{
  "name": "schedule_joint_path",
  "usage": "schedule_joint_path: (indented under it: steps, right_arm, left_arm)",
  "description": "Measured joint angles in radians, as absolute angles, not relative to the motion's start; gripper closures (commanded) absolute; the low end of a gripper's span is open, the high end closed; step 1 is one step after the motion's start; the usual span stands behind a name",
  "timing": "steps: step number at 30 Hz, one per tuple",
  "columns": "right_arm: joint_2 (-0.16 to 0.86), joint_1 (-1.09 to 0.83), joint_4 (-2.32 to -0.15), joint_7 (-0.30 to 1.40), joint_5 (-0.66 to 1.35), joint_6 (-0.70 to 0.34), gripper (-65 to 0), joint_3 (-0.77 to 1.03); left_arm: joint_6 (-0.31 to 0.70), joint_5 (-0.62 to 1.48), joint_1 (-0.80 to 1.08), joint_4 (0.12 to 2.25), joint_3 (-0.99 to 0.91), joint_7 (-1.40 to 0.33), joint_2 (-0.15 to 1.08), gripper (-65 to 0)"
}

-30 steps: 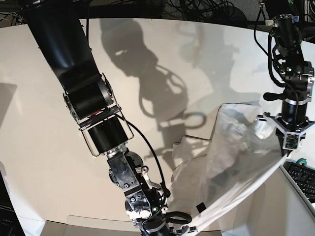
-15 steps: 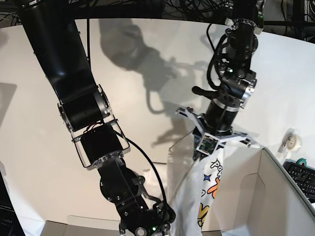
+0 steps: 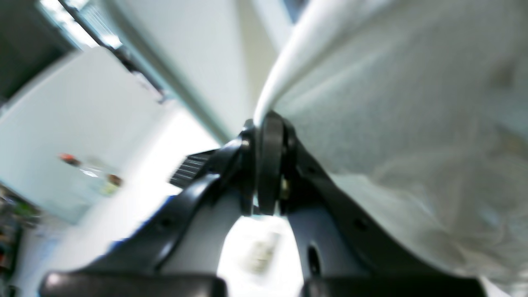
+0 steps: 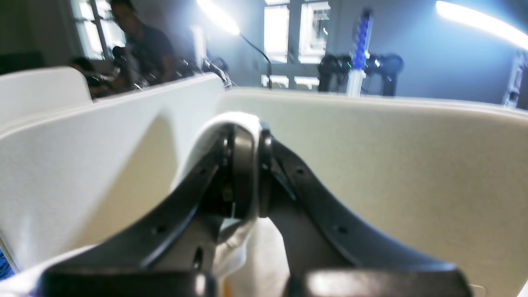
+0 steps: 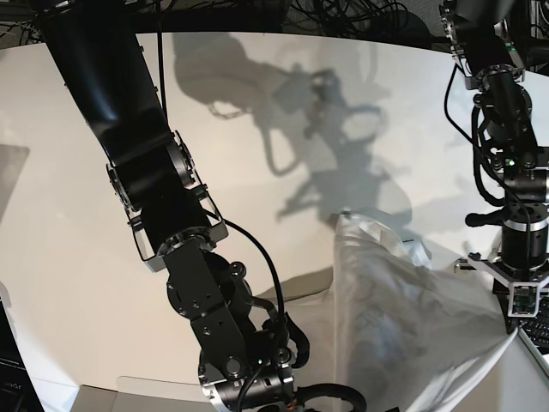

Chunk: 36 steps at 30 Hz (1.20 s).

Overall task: Layout the t-shirt on the table in an organized manner, then fold the t-shirt properly
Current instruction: 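Raise the held shirt high with both grippers and shake it out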

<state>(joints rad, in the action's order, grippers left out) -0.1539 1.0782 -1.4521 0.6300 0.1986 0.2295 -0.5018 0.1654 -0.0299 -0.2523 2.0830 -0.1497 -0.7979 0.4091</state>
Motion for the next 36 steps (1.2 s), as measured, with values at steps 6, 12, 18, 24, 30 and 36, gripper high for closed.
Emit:
schedule_joint_path:
  steps: [6,12,18,24,30,36]
  right_arm:
    - [-0.154,1.070,-1.442,0.524,0.216,0.227,0.0,-0.508]
    - [-0.156,1.094,-1.429,0.497,0.217,0.221,0.0,-0.508]
    - [-0.158,1.095,-1.428,0.495,0.217,0.221,0.0,-0.508]
    - [-0.162,1.097,-1.431,0.487,0.217,0.220,0.0,-0.508]
    - [-0.165,1.090,-1.441,0.481,0.216,0.219,0.0,-0.508]
    - [-0.154,1.047,-1.493,0.481,0.216,0.228,0.0,-0.507]
  left_arm:
    - [0.176,-0.015,-0.261,2.084,-0.240,-0.784,0.527,-0.2]
    - [0.180,-0.007,-0.326,2.090,-0.293,-0.774,0.657,-0.2]
    - [0.192,0.003,-0.427,2.091,-0.294,-0.775,0.743,-0.3]
    - [0.194,0.007,-0.540,2.092,-0.291,-0.777,0.783,-0.4]
    - [0.190,0.002,-0.630,2.092,-0.224,-0.785,0.830,-0.4]
    - [0.192,0.004,-0.673,2.096,-0.185,-0.778,0.878,-0.4]
